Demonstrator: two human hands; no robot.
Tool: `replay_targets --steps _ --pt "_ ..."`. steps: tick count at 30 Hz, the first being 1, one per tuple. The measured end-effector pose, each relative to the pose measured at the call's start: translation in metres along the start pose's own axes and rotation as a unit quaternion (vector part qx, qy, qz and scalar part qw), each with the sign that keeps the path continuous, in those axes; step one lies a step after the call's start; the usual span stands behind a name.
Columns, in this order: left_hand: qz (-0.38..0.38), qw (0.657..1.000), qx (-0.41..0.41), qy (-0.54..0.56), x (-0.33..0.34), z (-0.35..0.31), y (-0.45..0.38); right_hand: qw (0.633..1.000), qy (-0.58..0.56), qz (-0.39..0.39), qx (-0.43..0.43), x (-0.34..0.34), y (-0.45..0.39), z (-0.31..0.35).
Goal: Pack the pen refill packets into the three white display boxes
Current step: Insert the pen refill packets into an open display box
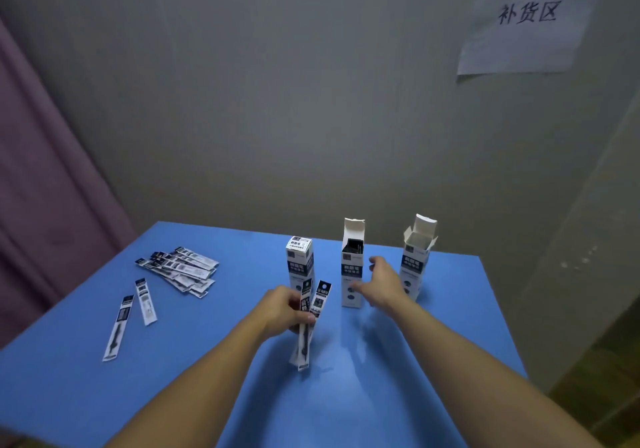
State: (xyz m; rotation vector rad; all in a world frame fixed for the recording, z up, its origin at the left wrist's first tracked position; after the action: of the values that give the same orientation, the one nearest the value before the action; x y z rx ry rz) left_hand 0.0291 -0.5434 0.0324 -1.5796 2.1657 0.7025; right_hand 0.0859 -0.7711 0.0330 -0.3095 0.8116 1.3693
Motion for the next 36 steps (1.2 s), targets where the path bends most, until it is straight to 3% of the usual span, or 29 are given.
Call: replay_targets --steps 8,13,18,29,36 --pt "-0.086 0.996 0.003 0.025 -0.010 -0.024 0.004 0.997 -0.075 0.026 -0.022 0.003 -0.035 0.010" --pt "-0.160 0.983 0.035 0.079 -0.031 -0.042 0.009 0.991 -0.053 0.063 -0.107 0.006 -0.031 0.019" --pt "-0.229 0.943 0.108 0.217 -0.059 -0.079 0.018 0.978 -0.028 0.074 -0.191 0.005 -0.012 0.022" --pt "-0.290 0.853 0.253 0.353 -0.080 -0.171 0.033 0.964 -0.054 0.067 -0.251 -0.011 0.010 0.032" --pt "-0.303 0.885 0.202 0.291 -0.059 -0.157 0.026 0.965 -0.087 0.077 -0.236 -0.017 0.015 0.040"
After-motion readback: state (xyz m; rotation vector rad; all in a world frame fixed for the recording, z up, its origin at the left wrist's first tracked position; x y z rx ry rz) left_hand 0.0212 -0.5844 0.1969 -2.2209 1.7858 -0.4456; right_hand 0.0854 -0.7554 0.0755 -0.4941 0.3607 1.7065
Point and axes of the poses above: each hand's wrist, its own y-axis away from the middle knuckle, its own x-axis out of the palm, z = x × y, the point moved 10 cm from there along -y, towards the middle knuckle, and after that the axes turned 10 degrees about x, right-handed, at the moved point
